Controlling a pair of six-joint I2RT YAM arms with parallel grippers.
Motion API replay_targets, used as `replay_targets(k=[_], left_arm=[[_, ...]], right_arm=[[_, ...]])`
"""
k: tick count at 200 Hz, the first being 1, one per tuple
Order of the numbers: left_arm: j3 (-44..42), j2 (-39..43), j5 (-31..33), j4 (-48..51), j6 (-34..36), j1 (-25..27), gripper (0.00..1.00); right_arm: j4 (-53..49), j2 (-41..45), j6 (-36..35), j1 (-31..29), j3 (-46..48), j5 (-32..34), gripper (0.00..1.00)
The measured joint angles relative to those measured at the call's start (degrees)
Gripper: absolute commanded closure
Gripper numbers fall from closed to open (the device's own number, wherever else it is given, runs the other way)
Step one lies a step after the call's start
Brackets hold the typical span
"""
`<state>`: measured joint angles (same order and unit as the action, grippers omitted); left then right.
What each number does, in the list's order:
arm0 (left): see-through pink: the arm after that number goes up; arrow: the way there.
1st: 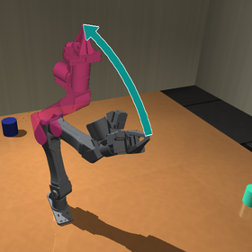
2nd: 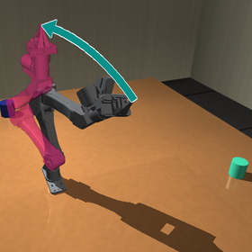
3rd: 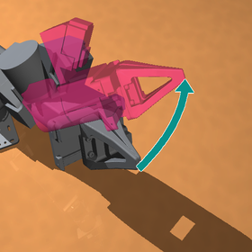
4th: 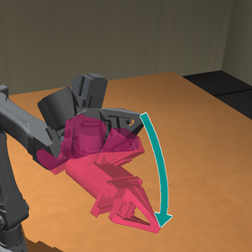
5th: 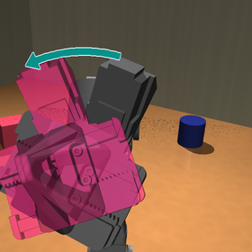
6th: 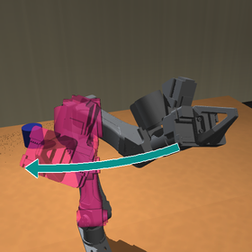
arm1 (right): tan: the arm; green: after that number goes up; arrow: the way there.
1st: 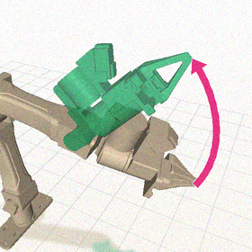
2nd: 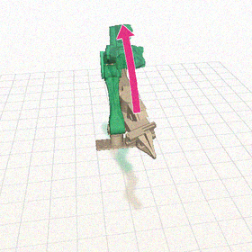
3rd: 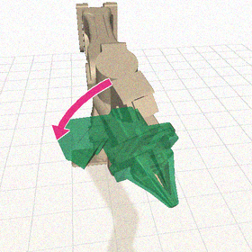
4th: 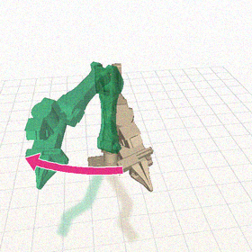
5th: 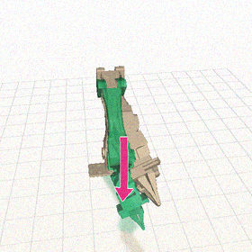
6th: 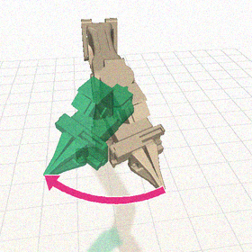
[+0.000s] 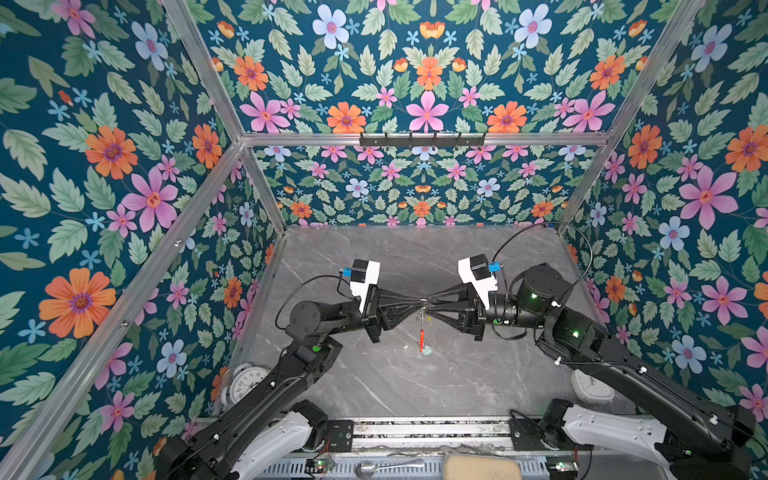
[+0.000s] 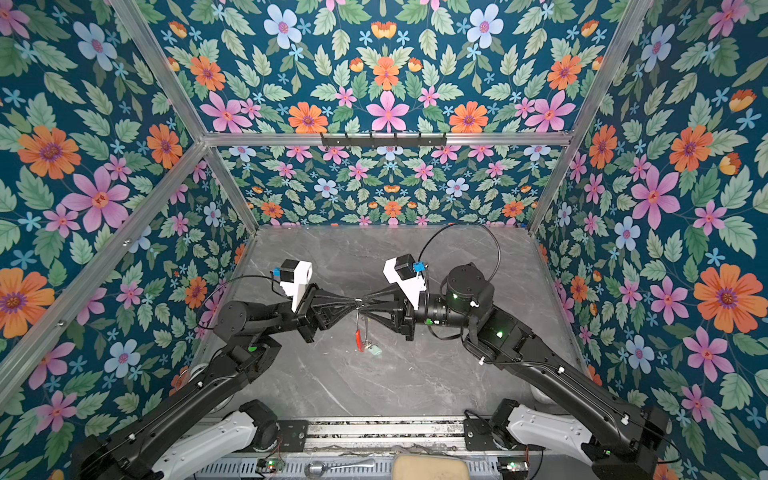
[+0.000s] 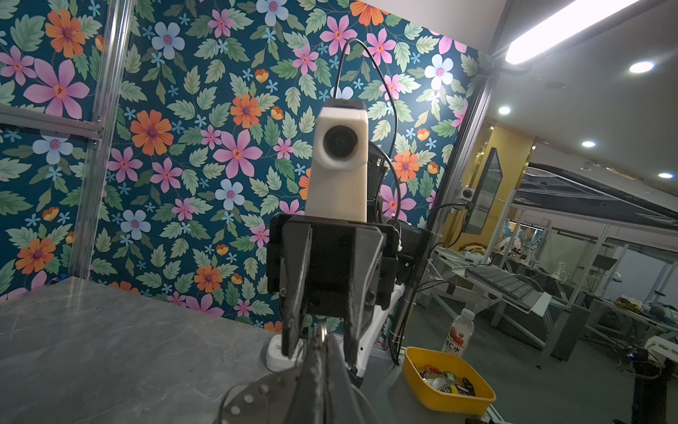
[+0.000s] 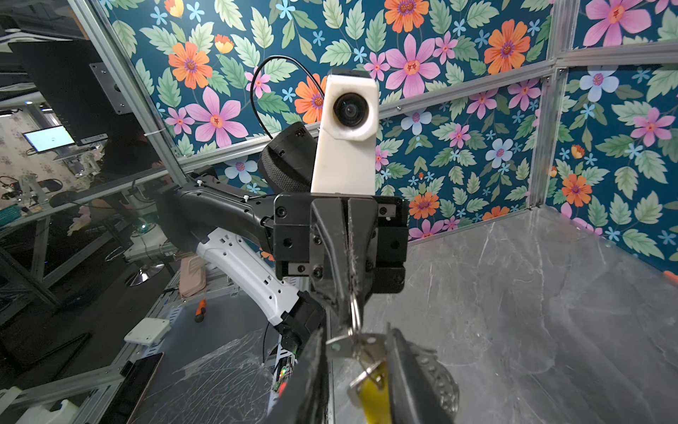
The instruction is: Remove the keys from the keyring
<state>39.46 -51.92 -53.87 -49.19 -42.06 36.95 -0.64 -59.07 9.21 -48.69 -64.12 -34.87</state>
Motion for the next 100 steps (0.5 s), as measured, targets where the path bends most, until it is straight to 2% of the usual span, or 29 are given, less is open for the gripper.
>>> replay_targets(k=[48, 90, 100], left_arm=[[0.00, -0.09, 0.00, -0.15, 0.00, 0.00, 1.00], [0.00, -0.63, -0.04, -1.03, -0.94, -0.02, 1.00], [0.00, -0.68, -0.11, -1.38, -0.92, -0.09, 1.00]], right_arm=[[0.37, -0.57, 1.16, 0.00, 0.17, -0.94, 0.81], [0.44, -1.18, 1.97, 0.04, 0.02, -1.09, 1.00], [0.57, -1.25, 2.56, 0.04, -0.02, -1.07, 1.00]])
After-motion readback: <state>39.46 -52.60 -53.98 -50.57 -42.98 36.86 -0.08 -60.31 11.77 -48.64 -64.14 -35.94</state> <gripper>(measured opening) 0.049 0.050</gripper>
